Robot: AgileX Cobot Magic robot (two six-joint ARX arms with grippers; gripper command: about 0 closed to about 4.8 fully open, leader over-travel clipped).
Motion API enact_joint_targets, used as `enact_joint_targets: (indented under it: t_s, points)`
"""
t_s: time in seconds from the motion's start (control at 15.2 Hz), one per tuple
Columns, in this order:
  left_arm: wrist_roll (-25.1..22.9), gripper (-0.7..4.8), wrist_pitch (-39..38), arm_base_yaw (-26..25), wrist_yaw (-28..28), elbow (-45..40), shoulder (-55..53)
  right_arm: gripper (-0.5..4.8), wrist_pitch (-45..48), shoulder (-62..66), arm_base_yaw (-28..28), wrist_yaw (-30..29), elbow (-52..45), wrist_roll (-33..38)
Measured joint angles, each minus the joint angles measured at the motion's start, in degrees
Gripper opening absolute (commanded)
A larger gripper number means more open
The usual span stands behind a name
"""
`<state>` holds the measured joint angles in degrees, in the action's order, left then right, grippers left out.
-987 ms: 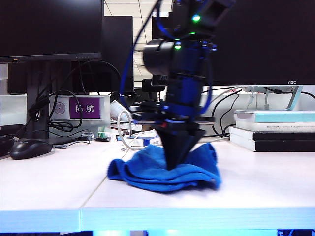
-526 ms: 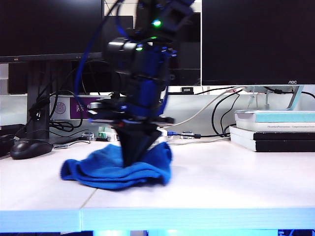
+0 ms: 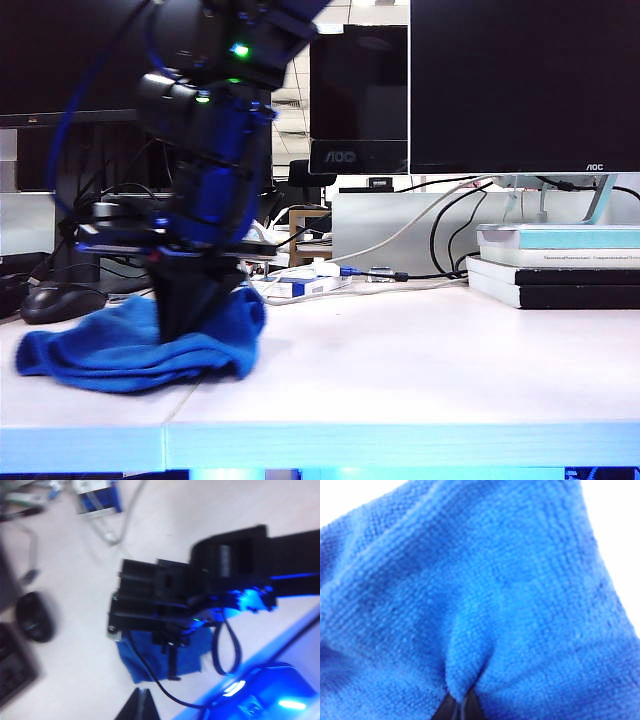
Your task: Wipe the table from right to left using the rag.
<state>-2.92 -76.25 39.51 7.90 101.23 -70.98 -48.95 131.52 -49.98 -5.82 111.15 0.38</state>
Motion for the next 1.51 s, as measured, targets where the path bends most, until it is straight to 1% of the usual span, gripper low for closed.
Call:
enact_joint_targets:
  t_s: [0.13,0.2,0.39,0.46,0.53,0.66,0.92,1.05,1.25,1.51]
  points:
    - [0.1,-0.05,-0.2,0.0,3.1,0.0,1.8,-0.06,1.1,0.2,-0.9,-0.3,0.1,0.3]
    - [0.4,-0.05,-0.3,0.0,3.4,0.0,2.6,-0.06,1.6,0.4,-1.3,-0.2,0.1,0.4]
    - [3.4,-0.05,-3.7,0.0,4.0,0.0,3.6,-0.06,3.2,1.0,-2.3,0.0,0.4,0.8]
    - [4.7,-0.05,-5.5,0.0,5.2,0.0,3.8,-0.06,4.8,1.3,-3.0,0.0,0.5,0.9]
    - [5.6,-0.05,-5.5,0.0,6.1,0.0,4.2,-0.06,5.9,1.6,-3.7,0.1,0.5,1.0]
    - [6.4,-0.05,-5.5,0.0,6.2,0.0,4.7,-0.06,6.5,2.2,-4.6,0.2,1.3,1.3]
    - [7.6,-0.05,-5.5,0.0,6.2,0.0,5.3,-0.06,5.2,8.0,-6.4,-0.4,11.7,2.3]
    - [7.7,-0.05,-5.5,0.0,6.2,0.0,5.3,-0.06,5.0,9.4,-7.4,-0.5,15.3,2.7]
    - [7.7,-0.05,-5.5,0.0,6.2,0.0,5.5,-0.06,6.2,10.6,-8.9,-1.5,15.5,3.7]
    - [7.7,-0.05,-5.5,0.0,6.2,0.0,5.6,-0.06,6.7,11.3,-10.2,-1.4,15.4,3.7]
